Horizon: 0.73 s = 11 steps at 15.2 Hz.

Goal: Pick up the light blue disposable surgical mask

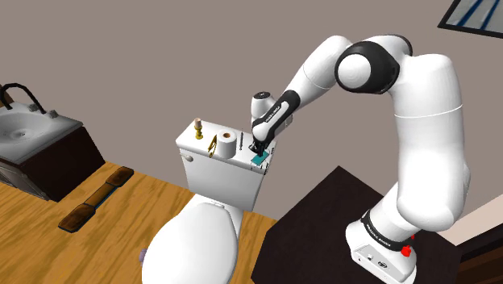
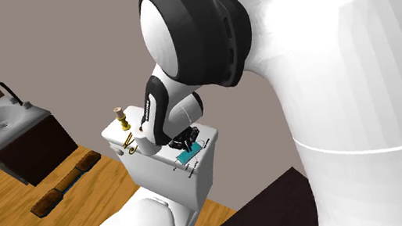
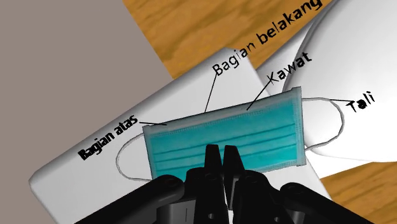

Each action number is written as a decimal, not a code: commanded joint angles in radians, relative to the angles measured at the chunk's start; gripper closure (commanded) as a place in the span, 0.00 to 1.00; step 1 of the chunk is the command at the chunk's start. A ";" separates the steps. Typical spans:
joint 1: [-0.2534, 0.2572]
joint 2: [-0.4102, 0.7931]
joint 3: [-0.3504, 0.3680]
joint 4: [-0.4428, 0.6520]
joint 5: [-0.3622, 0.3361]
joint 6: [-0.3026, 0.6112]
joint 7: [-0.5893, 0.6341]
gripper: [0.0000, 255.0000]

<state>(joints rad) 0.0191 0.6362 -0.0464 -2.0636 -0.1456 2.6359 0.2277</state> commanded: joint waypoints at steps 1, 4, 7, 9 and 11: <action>-0.001 -0.021 0.001 -0.007 0.001 -0.014 -0.002 1.00; -0.002 -0.059 0.002 -0.018 0.003 -0.041 -0.006 1.00; -0.003 -0.096 0.004 -0.027 0.005 -0.068 -0.010 1.00; -0.003 -0.120 0.005 -0.032 0.006 -0.087 -0.013 1.00; -0.004 -0.144 0.006 -0.036 0.008 -0.107 -0.016 1.00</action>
<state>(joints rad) 0.0144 0.5092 -0.0410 -2.0928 -0.1382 2.5391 0.2115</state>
